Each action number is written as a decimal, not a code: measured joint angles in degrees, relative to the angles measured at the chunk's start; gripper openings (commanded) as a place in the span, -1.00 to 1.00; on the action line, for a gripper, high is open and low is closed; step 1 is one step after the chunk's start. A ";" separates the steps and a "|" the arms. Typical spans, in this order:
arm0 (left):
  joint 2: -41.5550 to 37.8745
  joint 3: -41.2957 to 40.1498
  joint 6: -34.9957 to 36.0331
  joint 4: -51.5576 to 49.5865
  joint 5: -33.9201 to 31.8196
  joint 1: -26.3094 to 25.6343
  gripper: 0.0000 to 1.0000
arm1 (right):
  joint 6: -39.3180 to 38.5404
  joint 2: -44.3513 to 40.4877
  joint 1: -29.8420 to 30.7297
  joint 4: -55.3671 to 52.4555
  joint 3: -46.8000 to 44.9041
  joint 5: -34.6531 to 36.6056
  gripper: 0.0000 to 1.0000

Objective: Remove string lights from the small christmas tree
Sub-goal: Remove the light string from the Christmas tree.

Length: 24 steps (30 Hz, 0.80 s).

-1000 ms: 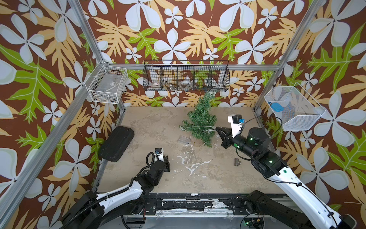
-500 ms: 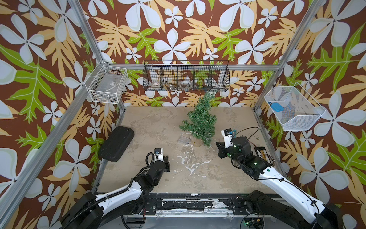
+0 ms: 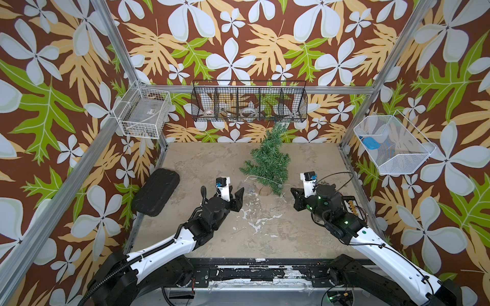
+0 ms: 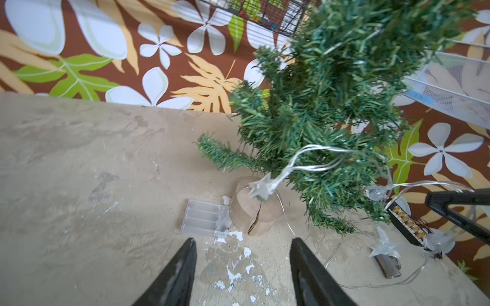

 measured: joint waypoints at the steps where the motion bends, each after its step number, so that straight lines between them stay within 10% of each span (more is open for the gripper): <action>1: 0.90 0.81 2.10 0.31 0.55 0.00 0.19 | 0.07 -0.15 0.00 0.00 0.00 -0.02 -1.00; 16: 15.96 15.76 20.09 -3.63 8.85 2.67 0.14 | 1.16 -0.28 0.00 0.81 -0.09 -3.15 -1.00; 24: 17.49 18.12 21.59 -5.64 12.26 3.87 -0.44 | 1.22 -0.35 -0.02 0.81 0.55 -3.34 -1.00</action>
